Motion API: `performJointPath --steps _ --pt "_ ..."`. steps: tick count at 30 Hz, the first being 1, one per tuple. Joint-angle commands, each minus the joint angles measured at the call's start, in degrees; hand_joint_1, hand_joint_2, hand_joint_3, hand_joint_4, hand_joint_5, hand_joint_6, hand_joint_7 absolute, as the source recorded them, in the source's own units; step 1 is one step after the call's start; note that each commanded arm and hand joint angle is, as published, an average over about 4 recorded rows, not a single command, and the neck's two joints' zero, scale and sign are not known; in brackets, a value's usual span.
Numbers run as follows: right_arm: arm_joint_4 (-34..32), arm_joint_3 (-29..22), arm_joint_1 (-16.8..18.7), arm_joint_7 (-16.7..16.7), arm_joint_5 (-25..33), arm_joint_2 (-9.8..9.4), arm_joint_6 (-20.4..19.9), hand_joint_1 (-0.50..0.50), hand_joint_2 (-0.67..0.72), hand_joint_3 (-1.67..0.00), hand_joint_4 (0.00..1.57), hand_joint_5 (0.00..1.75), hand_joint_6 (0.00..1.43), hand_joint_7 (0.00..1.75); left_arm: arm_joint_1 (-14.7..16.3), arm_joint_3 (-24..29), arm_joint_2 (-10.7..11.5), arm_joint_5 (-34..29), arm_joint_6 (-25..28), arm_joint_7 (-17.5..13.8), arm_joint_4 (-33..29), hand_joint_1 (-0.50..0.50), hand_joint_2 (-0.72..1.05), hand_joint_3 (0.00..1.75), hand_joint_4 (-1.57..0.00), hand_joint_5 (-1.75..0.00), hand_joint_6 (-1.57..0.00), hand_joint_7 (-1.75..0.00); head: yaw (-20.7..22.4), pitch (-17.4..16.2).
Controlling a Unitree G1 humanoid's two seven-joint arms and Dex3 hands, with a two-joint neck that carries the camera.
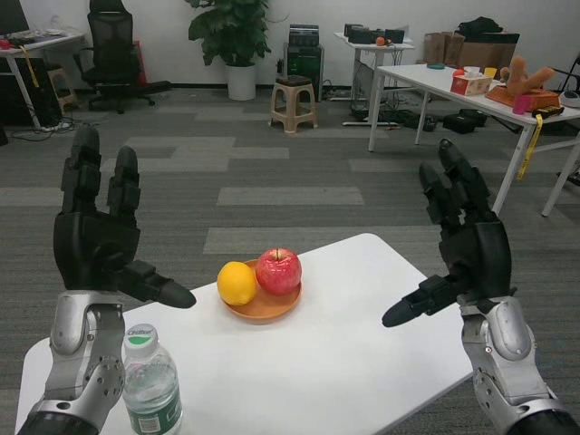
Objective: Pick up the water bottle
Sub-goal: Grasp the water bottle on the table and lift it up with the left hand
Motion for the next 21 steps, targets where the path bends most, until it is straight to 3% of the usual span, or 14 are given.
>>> performJointPath --steps 1,5,15,21 --pt "-0.42 -0.4 0.56 -0.33 0.44 0.03 -0.42 -0.5 0.22 0.0 0.0 0.0 0.0 0.09 0.89 0.28 0.03 0.2 -0.58 0.12 -0.21 -0.5 -0.46 0.09 0.0 0.0 0.0 0.0 -0.02 0.0" --pt "-0.03 -0.33 0.49 -0.33 0.44 0.1 -0.38 -0.5 0.22 0.0 0.0 0.0 0.0 0.09 0.84 0.43 0.03 0.2 -0.58 0.12 -0.19 -0.5 -0.46 0.09 0.0 0.0 0.0 -0.07 0.15 -0.5" --pt "1.84 -0.04 -0.5 -0.33 0.44 0.1 -0.38 -0.5 0.22 0.0 0.0 0.0 0.0 0.07 0.54 1.68 0.56 -0.72 -0.01 -0.06 -0.03 -0.5 -0.46 0.04 0.0 0.0 0.0 -0.03 1.08 -2.55" --pt "3.29 0.17 -1.33 -0.33 0.44 0.23 -0.33 -0.5 0.22 0.0 0.0 0.0 0.0 0.07 0.27 1.51 3.51 -3.09 2.5 -0.94 -0.03 -0.5 -0.46 0.02 0.0 0.0 0.0 -0.07 4.09 -6.46"
